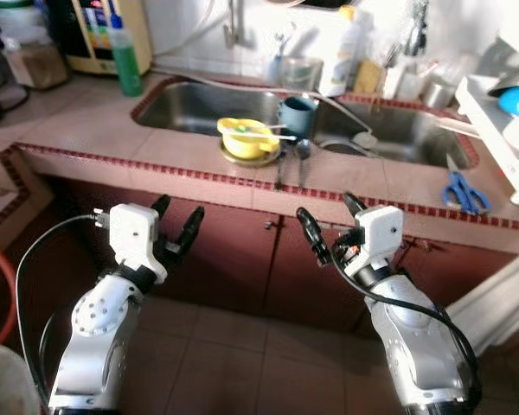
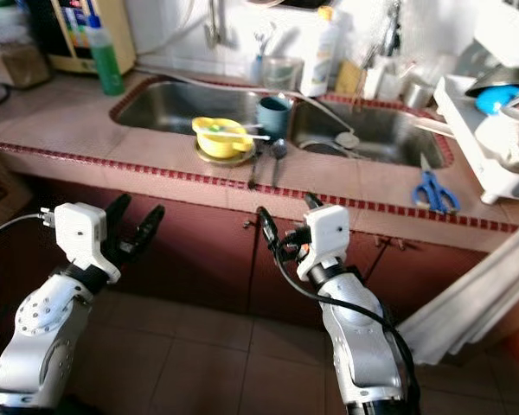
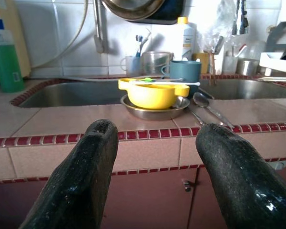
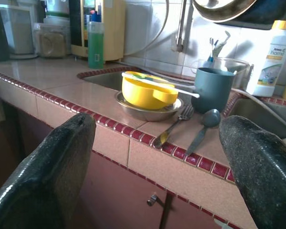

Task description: Kitchen organization

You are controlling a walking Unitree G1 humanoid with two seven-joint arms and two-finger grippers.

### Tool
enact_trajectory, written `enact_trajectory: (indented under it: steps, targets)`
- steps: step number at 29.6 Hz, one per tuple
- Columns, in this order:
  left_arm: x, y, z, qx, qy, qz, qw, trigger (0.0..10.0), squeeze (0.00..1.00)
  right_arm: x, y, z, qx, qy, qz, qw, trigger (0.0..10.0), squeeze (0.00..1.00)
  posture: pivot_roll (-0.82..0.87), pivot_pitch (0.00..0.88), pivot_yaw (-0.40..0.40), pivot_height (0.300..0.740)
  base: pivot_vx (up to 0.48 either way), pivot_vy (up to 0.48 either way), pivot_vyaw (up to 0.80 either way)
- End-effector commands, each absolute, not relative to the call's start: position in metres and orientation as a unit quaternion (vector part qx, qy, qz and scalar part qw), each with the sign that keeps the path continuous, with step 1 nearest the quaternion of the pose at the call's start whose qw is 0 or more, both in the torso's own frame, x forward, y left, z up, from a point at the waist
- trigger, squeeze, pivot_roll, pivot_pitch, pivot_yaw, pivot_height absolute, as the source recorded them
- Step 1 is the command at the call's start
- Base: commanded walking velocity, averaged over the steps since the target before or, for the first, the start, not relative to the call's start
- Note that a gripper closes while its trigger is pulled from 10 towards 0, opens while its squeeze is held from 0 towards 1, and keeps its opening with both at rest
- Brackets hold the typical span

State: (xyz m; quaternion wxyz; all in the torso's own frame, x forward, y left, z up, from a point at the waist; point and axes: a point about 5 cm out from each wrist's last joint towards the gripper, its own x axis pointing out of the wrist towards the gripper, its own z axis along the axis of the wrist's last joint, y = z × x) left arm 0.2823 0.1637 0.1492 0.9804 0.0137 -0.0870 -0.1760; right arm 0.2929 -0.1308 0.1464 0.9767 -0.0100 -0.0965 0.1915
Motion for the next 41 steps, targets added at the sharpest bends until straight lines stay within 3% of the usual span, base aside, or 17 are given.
enact_trajectory:
  steps: [1, 23, 30, 41]
  targets:
    - [0.2827, 0.1592, 0.1518, 0.013, -0.091, -0.183, 0.979, 10.0, 0.00, 0.2950, -0.1349, 0.1513, -0.015, -0.100, 0.186, 0.977, 10.0, 0.00, -0.04, 0.007, -0.025, 0.703, 0.000, 0.000, 0.00]
    - [0.2865, 0.1621, 0.1549, 0.035, -0.095, -0.198, 0.975, 10.0, 0.00, 0.2977, -0.1341, 0.1521, -0.021, -0.101, 0.189, 0.977, 10.0, 0.00, -0.03, 0.000, -0.028, 0.703, 0.000, 0.000, -0.70]
    - [0.2869, 0.1631, 0.1555, 0.034, -0.096, -0.197, 0.975, 10.0, 0.00, 0.2971, -0.1342, 0.1518, -0.022, -0.100, 0.190, 0.976, 10.0, 0.00, -0.03, 0.000, -0.029, 0.703, 0.279, 0.000, -0.67]
    - [0.2855, 0.1616, 0.1543, 0.031, -0.095, -0.200, 0.975, 10.0, 0.00, 0.2962, -0.1338, 0.1521, -0.020, -0.103, 0.193, 0.975, 10.0, 0.00, -0.03, 0.000, -0.030, 0.703, 0.291, 0.000, -0.04]
